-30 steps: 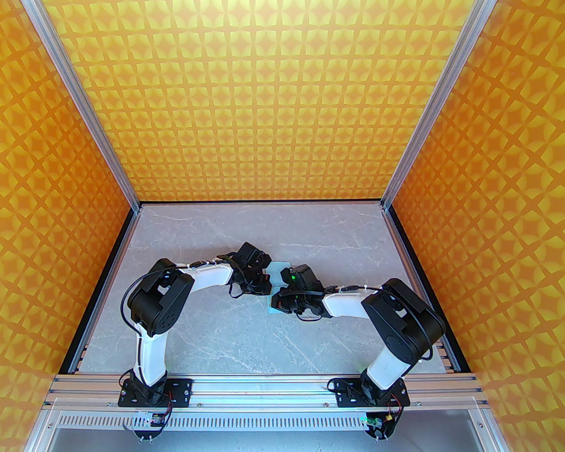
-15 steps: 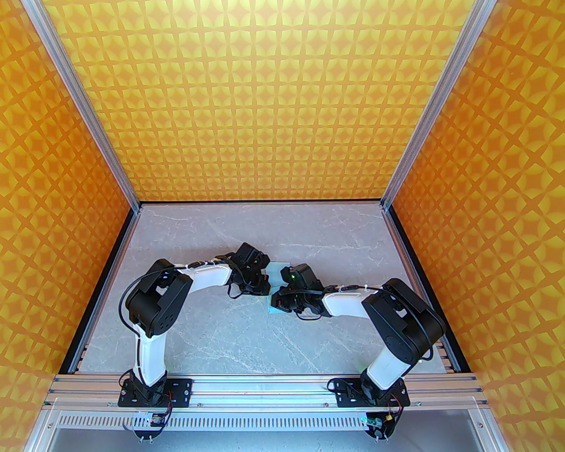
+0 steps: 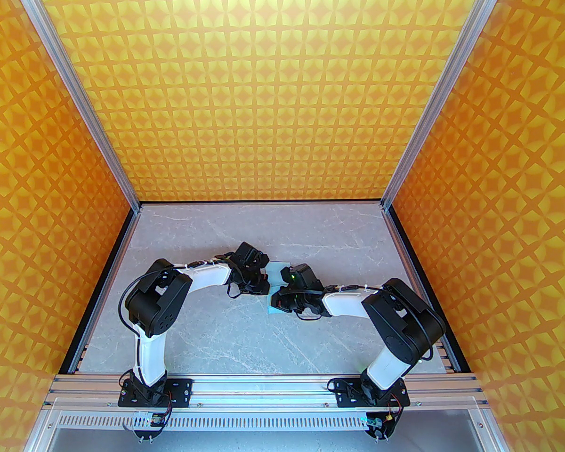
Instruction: Fold a paper plane with a square sheet of paper (fold left side to right side)
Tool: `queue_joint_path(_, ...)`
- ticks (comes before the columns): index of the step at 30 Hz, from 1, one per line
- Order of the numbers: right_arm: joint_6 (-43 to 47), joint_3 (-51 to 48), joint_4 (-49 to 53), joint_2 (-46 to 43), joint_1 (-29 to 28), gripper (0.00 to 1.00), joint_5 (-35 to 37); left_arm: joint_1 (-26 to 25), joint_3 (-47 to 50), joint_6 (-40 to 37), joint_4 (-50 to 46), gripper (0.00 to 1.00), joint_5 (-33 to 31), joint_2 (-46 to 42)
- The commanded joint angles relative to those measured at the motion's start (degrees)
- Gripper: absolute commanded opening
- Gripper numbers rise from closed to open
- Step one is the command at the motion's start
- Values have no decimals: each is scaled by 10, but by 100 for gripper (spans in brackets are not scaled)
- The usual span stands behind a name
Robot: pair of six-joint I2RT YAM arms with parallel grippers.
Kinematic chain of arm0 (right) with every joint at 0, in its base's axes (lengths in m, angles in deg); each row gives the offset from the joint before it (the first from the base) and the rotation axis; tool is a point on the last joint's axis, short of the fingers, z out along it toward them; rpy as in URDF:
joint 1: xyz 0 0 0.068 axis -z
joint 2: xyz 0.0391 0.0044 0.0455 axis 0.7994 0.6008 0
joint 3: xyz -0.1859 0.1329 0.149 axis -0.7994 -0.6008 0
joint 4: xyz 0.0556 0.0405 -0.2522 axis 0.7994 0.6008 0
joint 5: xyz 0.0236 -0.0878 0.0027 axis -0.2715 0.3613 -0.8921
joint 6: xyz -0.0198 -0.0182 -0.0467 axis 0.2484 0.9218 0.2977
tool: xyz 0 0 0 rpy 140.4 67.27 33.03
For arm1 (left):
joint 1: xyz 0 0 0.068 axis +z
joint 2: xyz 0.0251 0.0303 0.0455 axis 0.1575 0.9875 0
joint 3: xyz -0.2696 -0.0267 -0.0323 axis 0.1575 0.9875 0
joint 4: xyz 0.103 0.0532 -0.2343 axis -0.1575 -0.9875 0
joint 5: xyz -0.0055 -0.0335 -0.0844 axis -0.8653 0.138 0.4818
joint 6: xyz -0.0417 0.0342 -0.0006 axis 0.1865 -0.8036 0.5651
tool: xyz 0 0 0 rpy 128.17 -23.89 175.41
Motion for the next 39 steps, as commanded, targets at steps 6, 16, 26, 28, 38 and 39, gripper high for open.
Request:
queue_joint_path(6, 12, 11, 11, 27, -2, 4, 14, 3, -5, -8, -8, 11, 8, -5)
queue_joint_path(16, 10, 9, 11, 26, -2, 4, 16, 6, 0, -2, -21, 49, -11, -59)
queue_joint_path(26, 10, 6, 10, 23, -2, 3, 16, 3, 26, 32, 32, 5, 16, -68)
queue_joint_path(28, 11, 6, 10, 23, -2, 3, 16, 2, 27, 35, 35, 4, 20, -61)
queue_joint_path(38, 9, 5, 9, 22, -2, 3, 15, -1, 9, 33, 45, 5, 24, -8)
queue_joint_path(39, 9, 5, 9, 23, -2, 3, 15, -1, 8, 34, 45, 6, 23, -5)
